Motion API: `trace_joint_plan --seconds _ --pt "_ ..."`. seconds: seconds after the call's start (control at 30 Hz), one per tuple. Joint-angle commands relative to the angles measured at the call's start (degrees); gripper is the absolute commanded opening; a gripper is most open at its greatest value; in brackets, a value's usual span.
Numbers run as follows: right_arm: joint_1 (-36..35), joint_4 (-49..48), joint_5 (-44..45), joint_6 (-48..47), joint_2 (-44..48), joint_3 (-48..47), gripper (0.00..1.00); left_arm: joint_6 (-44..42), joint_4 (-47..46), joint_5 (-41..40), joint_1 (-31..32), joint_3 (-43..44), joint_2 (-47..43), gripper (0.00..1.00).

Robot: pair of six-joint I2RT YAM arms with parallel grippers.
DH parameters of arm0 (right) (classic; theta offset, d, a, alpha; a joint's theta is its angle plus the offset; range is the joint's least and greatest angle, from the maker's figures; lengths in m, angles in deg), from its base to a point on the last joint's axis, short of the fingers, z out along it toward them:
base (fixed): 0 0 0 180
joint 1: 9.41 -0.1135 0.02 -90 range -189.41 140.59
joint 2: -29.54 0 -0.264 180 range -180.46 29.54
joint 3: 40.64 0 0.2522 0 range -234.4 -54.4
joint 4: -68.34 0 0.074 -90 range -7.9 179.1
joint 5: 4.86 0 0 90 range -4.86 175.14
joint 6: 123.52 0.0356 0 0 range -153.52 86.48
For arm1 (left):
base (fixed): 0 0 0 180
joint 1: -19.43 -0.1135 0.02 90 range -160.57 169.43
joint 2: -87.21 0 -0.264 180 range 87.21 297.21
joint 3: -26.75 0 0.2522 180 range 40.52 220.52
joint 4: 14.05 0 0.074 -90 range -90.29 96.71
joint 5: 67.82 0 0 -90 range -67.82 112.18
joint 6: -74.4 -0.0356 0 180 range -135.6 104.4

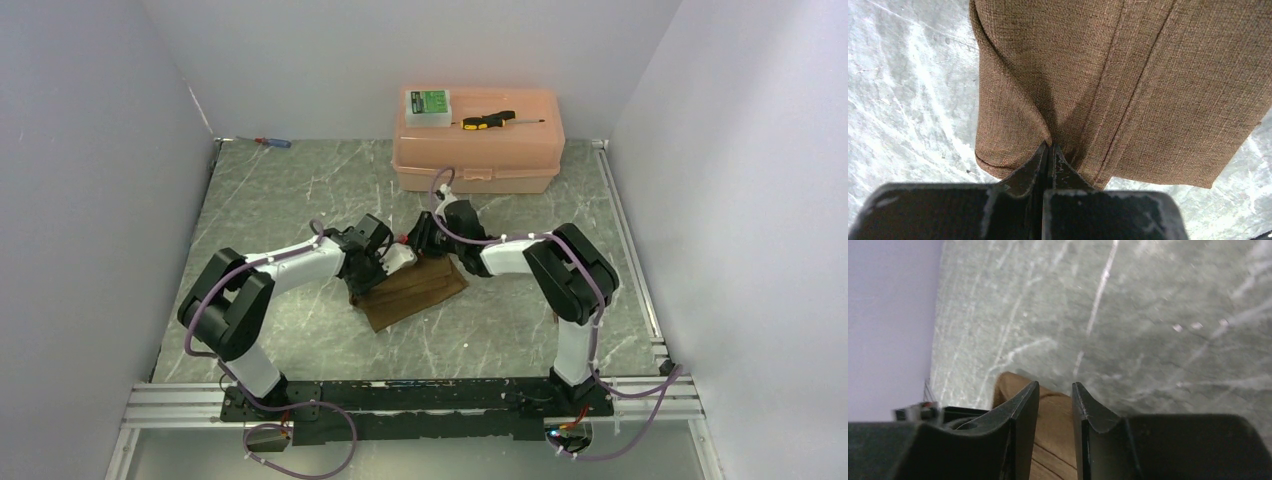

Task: Fold the napkin into a case and place the utensils inside
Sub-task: Smooth out the 2/3-rectangle-folded napkin at the center of the board.

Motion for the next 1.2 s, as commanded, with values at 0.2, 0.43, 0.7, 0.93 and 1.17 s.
trace_joint_plan --seconds 0.2,0.43,0.7,0.93,1.17 --pt "3.5 -14.6 0.4 1.2 -5.9 9.0 0.36 -2.2 -0.1 -4.1 -0.3 1.6 1.7 0.07" --pt "3.7 -15.1 2.2 1.3 -2.1 13.1 0.36 -1.9 -1.1 -3.6 -0.2 0.6 1.2 0.17" --pt "4.1 -7.0 4.4 -3.5 10.2 14.4 0.34 -0.8 -4.4 -2.3 0.2 -2.6 -2.0 0.29" --pt "2.9 -5.9 3.3 -3.5 11.3 14.3 0.27 1.7 -2.3 1.0 0.1 -1.0 -3.2 0.42" --pt "-1.5 -4.4 1.4 -3.9 5.6 6.5 0.19 6.0 7.8 8.6 -1.3 9.1 -5.4 0.44"
